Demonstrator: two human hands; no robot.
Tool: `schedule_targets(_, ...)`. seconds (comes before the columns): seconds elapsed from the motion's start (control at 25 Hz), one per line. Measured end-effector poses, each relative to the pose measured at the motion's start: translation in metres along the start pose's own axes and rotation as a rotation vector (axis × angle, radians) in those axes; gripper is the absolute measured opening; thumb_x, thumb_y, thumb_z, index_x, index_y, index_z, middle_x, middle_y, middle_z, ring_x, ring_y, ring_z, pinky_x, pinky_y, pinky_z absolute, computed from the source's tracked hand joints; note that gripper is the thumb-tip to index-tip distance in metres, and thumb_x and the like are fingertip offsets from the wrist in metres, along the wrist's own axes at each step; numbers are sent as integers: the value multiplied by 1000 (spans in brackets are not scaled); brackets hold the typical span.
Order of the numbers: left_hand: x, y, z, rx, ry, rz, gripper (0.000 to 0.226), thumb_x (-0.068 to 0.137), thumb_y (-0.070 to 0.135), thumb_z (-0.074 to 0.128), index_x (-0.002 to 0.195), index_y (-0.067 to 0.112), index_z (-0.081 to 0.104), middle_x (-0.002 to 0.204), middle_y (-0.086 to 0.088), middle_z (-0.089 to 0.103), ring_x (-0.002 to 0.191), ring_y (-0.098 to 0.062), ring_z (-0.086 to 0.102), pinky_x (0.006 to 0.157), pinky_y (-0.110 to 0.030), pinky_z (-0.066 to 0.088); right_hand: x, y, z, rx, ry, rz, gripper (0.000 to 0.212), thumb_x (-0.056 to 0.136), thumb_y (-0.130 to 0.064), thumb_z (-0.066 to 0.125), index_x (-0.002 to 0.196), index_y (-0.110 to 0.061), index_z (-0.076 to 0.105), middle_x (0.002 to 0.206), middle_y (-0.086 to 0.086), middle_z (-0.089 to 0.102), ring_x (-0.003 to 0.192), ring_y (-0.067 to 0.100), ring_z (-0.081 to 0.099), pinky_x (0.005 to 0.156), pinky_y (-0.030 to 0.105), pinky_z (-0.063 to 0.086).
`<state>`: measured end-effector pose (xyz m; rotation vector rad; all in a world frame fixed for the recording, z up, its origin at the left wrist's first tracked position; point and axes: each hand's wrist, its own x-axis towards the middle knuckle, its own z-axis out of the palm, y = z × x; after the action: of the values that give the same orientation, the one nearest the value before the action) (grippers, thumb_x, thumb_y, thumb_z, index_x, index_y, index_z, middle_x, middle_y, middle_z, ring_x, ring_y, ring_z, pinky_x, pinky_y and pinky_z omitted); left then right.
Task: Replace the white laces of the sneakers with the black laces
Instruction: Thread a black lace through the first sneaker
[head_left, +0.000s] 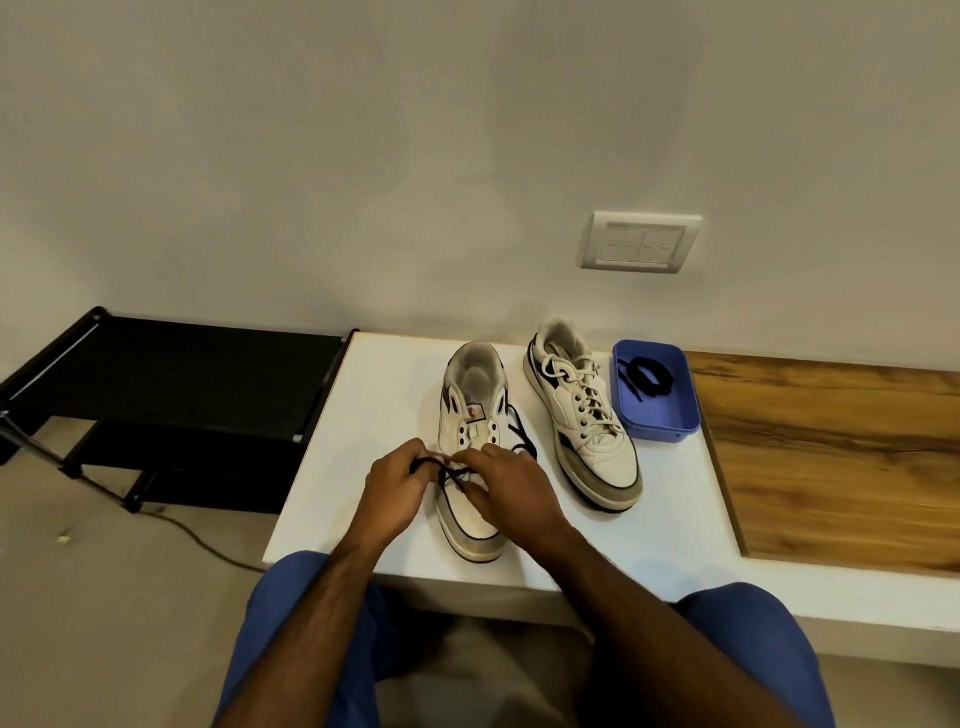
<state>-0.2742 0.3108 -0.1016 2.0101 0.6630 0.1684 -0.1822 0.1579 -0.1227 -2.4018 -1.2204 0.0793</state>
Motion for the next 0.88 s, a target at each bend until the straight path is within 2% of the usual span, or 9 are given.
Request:
schedule_targets(0.08,-3,4,-5,30,42,81,24,101,12,54,80,24,55,88,-2,72,83,-20,65,77,-32,51,2,-1,5,-3,44,42,35,91,-35,67,126,-28,63,108,-3,70,99,20,67,83,42,53)
schedule_targets(0.16,-7,13,-15,-41,109,148,19,101,10,53,86,19,58,94,-2,75,90,-17,69,80,-28,51,1,1,10,-8,69,46,36,90,-36,68,125,-27,64,110,-4,70,100,19,67,82,42,54)
schedule_targets(0.32,-14,36,-44,-316,227,260,21,104,1,44,86,3,55,84,-3,71,73,-17,65,68,-25,51,1,4,12,19,63,43,37,91,-36,68,126,-25,65,113,-3,71,103,20,67,85,41,54)
schedule_targets(0.44,-17,56,-54,-440,259,376,27,103,-1,40,81,8,52,78,-3,66,63,-16,57,60,-22,48,2,3,9,20,37,57,37,92,-36,67,127,-25,64,115,-1,70,106,21,67,88,41,53)
schedule_targets(0.52,-20,69,-59,-471,258,423,23,99,6,43,80,12,52,76,0,65,63,-14,54,60,-22,46,3,0,6,-2,8,59,37,93,-36,67,128,-24,63,117,0,69,107,21,66,90,40,52)
schedule_targets(0.6,-24,77,-65,-394,223,454,23,100,11,44,79,15,54,76,3,64,69,-12,56,64,-19,46,3,-2,4,-27,-24,74,37,94,-36,66,129,-24,62,118,0,69,107,22,66,91,40,51)
schedule_targets(0.72,-23,84,-72,-124,185,457,28,107,11,45,81,11,57,80,3,63,78,-9,58,70,-14,42,8,-5,-1,-79,-132,124,33,97,-34,60,127,-20,61,120,3,67,110,25,64,93,39,49)
schedule_targets(0.8,-20,95,-82,34,172,464,29,106,7,43,82,10,59,84,4,61,82,-8,57,74,-16,41,13,-8,-14,51,-242,169,28,99,-32,55,118,-15,65,117,6,68,108,26,64,90,38,49)
schedule_targets(0.88,-20,118,-97,81,132,462,31,107,9,42,83,13,61,84,6,64,82,-7,60,71,-17,41,20,-12,-42,209,-306,182,27,102,-29,50,104,-8,68,107,10,71,100,26,64,83,35,47)
